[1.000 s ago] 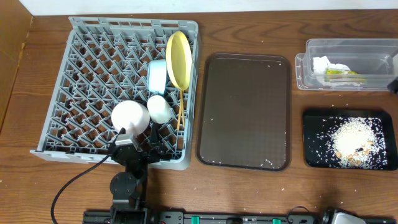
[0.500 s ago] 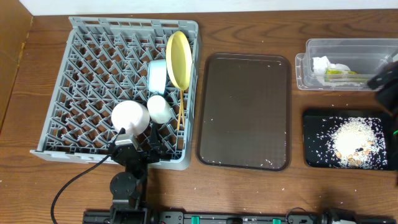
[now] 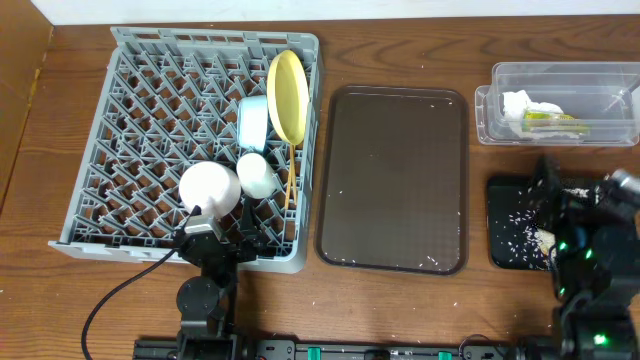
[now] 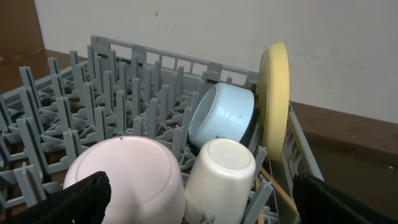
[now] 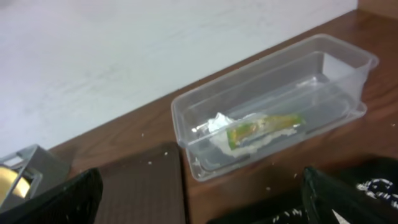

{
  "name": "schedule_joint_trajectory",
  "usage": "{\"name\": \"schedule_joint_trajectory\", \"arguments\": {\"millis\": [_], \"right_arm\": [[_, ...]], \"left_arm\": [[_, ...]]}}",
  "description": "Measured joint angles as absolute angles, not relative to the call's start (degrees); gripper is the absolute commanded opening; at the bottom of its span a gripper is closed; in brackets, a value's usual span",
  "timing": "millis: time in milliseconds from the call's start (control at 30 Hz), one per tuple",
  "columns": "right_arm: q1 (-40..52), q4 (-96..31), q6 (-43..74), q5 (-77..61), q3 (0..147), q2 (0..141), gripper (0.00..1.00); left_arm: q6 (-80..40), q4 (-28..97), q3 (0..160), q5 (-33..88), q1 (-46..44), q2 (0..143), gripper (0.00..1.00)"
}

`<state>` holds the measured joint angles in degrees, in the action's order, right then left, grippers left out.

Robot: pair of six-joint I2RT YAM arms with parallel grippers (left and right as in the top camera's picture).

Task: Sort waste into correct bins and load items into the dishwasher

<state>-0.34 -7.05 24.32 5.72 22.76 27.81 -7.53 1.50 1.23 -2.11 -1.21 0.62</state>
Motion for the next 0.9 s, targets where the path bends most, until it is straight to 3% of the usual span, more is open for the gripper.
{"name": "schedule_joint_trajectory", "arguments": {"millis": [433,900], "right_arm": [[0.0,0.5,23.4,4.6,4.2,3.0,0.99],[-0.2,-0.7,16.6,4.3,0.4,0.8,0.99]], "left_arm": [[-7.5,1.5,1.2,-2.1,-1.2,0.6,0.94],[-7.5,1.5,1.2,-2.1,-1.2,0.6,0.95]]}}
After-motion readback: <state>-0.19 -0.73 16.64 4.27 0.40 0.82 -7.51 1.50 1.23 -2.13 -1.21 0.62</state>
